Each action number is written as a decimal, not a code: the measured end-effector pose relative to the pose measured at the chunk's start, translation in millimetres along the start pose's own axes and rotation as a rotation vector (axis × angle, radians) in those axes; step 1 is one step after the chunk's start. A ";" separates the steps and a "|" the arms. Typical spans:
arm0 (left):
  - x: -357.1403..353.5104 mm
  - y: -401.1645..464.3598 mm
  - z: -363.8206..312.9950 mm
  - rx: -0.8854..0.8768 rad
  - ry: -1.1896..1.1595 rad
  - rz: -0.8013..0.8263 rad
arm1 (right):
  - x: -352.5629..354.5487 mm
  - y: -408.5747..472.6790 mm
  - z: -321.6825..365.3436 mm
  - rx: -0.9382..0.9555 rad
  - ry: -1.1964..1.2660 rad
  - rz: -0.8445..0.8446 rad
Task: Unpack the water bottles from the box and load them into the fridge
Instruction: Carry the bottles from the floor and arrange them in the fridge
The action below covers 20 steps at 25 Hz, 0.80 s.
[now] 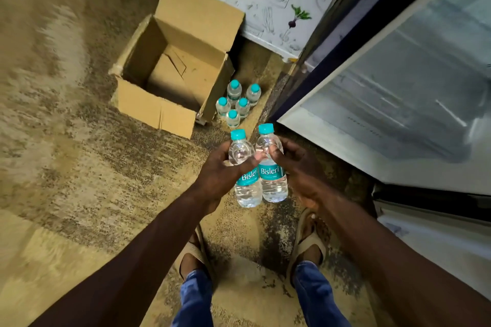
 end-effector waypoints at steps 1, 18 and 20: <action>-3.0 -5.3 -5.1 0.006 -0.007 0.001 | 2.0 -4.5 6.9 0.018 0.000 0.004; -113.3 -130.4 -186.0 -0.407 0.460 0.253 | 67.1 -139.2 202.5 0.487 -0.219 0.034; -134.9 -142.7 -203.6 -0.477 0.478 0.266 | 78.0 -155.9 219.1 0.587 -0.186 -0.020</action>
Point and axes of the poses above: each hand's wrist, its own y-axis towards the middle knuckle, its own x-axis out of the back of the hand, z = x × y, the point moved 1 cm from there along y, towards the middle knuckle, and after that the axes turned 4 degrees about x, right-handed, at the moved point
